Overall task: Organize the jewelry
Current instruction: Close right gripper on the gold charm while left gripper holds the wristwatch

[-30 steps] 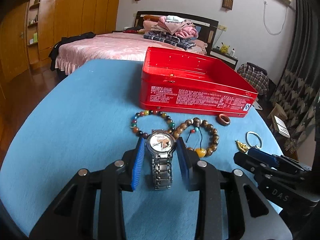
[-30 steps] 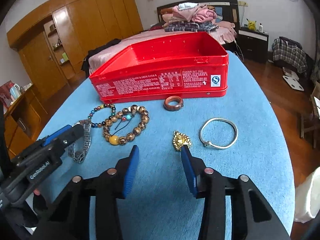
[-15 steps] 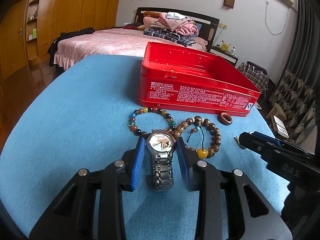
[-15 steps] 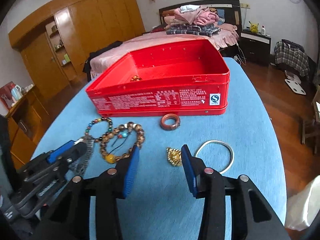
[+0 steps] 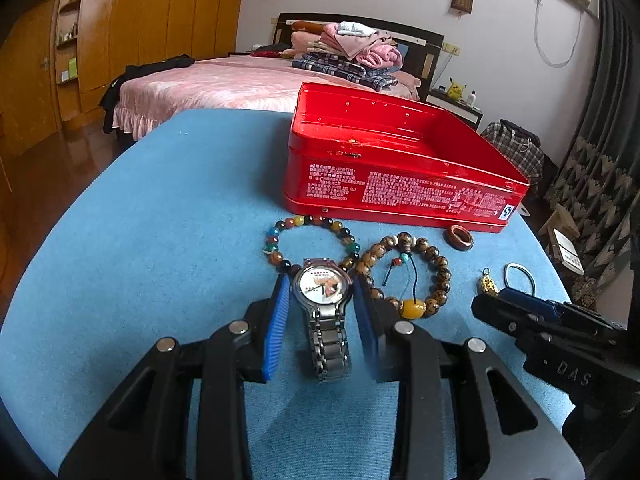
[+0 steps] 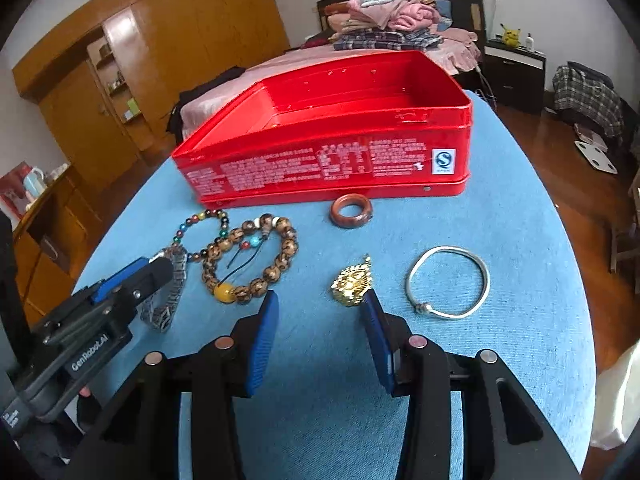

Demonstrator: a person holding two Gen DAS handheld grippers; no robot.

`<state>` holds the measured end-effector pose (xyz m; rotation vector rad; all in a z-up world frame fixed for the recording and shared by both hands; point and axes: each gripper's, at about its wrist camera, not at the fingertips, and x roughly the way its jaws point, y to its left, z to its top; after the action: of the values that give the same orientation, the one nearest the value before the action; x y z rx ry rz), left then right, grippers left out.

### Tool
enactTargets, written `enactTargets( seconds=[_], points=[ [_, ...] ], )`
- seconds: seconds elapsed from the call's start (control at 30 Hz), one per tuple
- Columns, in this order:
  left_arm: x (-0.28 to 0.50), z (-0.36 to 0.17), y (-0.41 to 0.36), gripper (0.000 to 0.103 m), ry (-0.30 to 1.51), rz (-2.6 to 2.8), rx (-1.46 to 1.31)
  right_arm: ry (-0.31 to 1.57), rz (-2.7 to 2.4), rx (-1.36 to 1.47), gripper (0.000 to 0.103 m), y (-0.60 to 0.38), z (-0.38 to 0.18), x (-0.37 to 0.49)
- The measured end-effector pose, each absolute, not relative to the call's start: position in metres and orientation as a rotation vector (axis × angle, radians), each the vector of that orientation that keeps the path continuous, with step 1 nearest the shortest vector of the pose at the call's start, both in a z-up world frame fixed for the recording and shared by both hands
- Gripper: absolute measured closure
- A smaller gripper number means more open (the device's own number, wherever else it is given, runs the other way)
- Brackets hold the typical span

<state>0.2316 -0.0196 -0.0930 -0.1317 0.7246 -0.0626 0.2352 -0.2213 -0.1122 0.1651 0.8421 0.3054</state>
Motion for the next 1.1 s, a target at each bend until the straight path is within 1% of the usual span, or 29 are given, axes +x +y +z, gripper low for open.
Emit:
enactTargets(
  seconds=[0.27, 0.33, 0.4, 0.43, 0.47, 0.5, 0.87, 0.97, 1.03, 1.1],
  points=[
    [0.234, -0.093, -0.022, 0.072, 0.733, -0.066, -0.120, 0.862, 0.257, 0.146, 0.060, -0.219, -0.112, 0.253],
    [0.235, -0.093, -0.022, 0.072, 0.736, -0.068, -0.120, 0.863, 0.252, 0.130, 0.062, -0.216, -0.112, 0.255],
    [0.236, -0.093, -0.023, 0.072, 0.736, -0.070, -0.122, 0.866, 0.258, 0.121, 0.073, -0.214, -0.112, 0.255],
    [0.236, -0.093, -0.022, 0.072, 0.736, -0.070, -0.124, 0.866, 0.263, 0.114, 0.076, -0.214, -0.112, 0.255],
    [0.236, -0.092, -0.022, 0.072, 0.736, -0.070, -0.125, 0.866, 0.268, 0.107, 0.081, -0.213, -0.112, 0.254],
    [0.236, -0.092, -0.022, 0.072, 0.736, -0.070, -0.125, 0.865, 0.274, 0.102, 0.082, -0.212, -0.111, 0.253],
    [0.235, -0.093, -0.023, 0.072, 0.741, -0.074, -0.120, 0.853, 0.254, 0.095, 0.082, -0.210, -0.112, 0.239],
    [0.235, -0.094, -0.022, 0.072, 0.743, -0.075, -0.123, 0.855, 0.256, 0.095, 0.076, -0.209, -0.112, 0.237],
    [0.235, -0.094, -0.022, 0.072, 0.744, -0.075, -0.123, 0.853, 0.251, 0.088, 0.076, -0.208, -0.112, 0.235],
    [0.235, -0.094, -0.022, 0.072, 0.743, -0.075, -0.123, 0.849, 0.252, 0.090, 0.072, -0.209, -0.113, 0.232]
  ],
)
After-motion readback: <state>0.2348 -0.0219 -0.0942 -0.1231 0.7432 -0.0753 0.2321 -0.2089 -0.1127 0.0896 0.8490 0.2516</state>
